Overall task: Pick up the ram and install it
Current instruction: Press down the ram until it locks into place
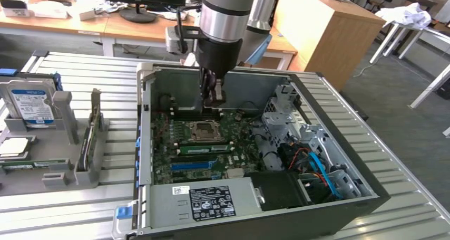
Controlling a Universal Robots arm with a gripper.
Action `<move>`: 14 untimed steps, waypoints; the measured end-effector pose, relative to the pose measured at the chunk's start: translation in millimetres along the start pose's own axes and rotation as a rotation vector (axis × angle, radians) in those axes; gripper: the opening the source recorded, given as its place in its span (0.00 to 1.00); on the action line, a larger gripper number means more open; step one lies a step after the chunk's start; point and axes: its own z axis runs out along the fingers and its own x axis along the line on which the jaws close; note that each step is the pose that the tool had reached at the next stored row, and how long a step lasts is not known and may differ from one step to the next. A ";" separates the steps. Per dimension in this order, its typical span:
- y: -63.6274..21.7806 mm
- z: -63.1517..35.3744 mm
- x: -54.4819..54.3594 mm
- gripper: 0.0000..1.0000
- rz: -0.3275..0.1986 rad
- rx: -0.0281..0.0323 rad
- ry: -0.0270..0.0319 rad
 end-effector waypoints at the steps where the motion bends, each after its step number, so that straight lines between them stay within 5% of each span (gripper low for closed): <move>1: 0.0 -0.9 0.0 0.11 0.000 0.0000 0.0000; 7: -1.2 -1.0 0.0 0.11 0.000 -0.0006 0.0000; 14: -16.0 -0.5 3.6 0.11 0.000 -0.0037 -0.0004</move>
